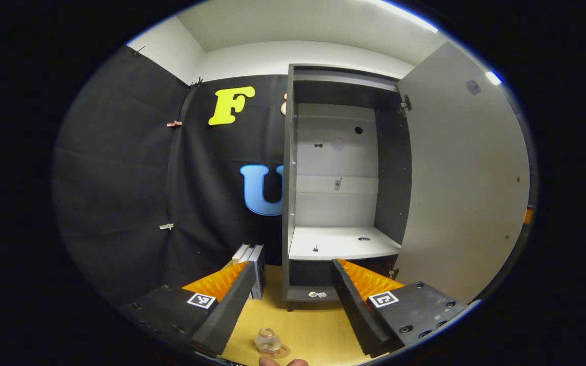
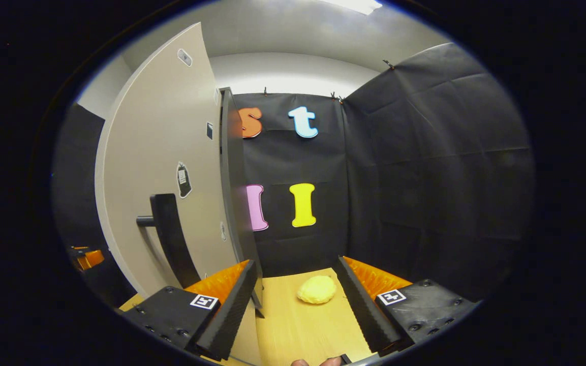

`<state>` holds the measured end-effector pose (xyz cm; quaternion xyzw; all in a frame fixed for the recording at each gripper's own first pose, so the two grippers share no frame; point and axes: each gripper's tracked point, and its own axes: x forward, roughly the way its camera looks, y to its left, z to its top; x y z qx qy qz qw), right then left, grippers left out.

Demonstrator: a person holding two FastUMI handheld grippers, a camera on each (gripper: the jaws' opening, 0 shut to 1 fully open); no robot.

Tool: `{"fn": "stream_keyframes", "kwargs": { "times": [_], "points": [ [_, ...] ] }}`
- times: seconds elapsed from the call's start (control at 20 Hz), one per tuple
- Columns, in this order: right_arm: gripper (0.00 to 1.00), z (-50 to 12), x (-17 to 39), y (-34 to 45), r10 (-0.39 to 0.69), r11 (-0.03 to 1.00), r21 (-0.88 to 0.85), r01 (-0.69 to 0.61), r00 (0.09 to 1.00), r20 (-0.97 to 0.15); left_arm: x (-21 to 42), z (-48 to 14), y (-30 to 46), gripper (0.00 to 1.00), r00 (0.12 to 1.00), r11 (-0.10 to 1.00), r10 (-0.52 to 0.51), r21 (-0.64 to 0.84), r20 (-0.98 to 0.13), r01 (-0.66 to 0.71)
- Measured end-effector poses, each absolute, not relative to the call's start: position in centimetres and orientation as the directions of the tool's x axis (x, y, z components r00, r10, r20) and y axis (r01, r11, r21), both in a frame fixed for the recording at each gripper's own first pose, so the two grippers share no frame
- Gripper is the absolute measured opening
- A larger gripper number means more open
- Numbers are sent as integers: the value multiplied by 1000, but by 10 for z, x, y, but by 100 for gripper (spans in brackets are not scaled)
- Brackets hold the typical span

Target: Open the cabinet door with the right hand, grasp the bottle in the cabinet with the left hand and place it on the coaster, then close the cabinet door with the right hand.

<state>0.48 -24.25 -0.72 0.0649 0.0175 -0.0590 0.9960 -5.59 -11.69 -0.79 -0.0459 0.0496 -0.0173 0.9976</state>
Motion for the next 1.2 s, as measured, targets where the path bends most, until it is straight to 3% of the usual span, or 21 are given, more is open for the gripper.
{"fn": "stream_keyframes", "kwargs": {
  "times": [0.5,1.2],
  "points": [
    [97,-7,5,-220,-67,991,116,72,997,-48,-56,15,-142,94,997,999,-43,-29,-59,41],
    [97,-15,3,-123,73,982,181,-57,994,-84,-60,16,-129,93,996,996,-87,12,-38,87]
  ]
}}
